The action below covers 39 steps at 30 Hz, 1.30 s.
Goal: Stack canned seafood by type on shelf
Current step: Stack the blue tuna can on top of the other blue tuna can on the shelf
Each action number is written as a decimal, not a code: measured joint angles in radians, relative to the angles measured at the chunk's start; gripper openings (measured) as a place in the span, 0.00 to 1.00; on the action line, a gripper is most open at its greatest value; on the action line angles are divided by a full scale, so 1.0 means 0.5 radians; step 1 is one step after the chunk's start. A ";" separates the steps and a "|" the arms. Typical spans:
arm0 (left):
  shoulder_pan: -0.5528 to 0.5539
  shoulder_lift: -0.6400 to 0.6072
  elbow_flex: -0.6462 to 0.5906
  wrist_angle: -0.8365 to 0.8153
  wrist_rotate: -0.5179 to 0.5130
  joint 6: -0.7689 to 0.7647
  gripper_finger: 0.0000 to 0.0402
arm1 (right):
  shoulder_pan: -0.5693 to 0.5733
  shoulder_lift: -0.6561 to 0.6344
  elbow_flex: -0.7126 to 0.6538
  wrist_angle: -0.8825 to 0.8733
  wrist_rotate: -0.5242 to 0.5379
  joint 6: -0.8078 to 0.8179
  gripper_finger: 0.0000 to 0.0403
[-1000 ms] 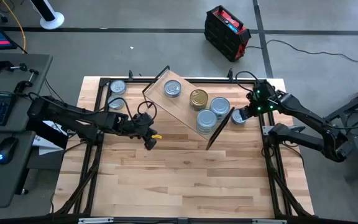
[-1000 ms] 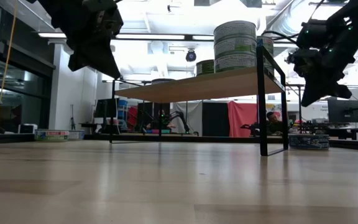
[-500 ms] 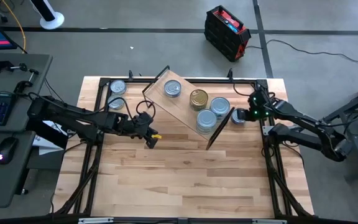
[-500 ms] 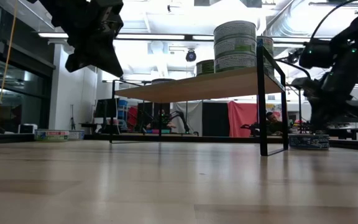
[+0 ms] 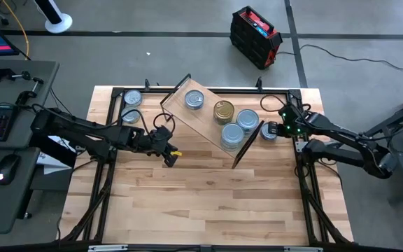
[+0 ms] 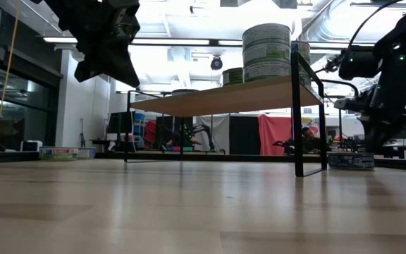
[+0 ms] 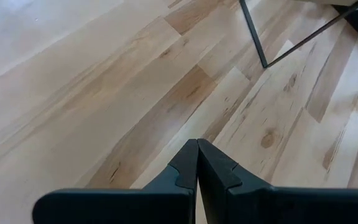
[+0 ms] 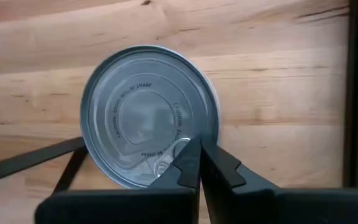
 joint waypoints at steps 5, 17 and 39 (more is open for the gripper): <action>0.000 0.000 0.000 -0.001 0.000 0.082 0.00 | 0.160 -0.010 -0.078 0.035 -0.007 0.219 0.00; 0.000 0.000 0.000 -0.004 0.000 0.094 0.00 | 0.562 -0.280 -0.080 -0.294 -0.078 0.568 0.00; 0.000 0.000 0.000 -0.002 -0.007 0.120 0.00 | 1.160 -0.220 -0.078 -0.339 -0.466 -0.064 0.00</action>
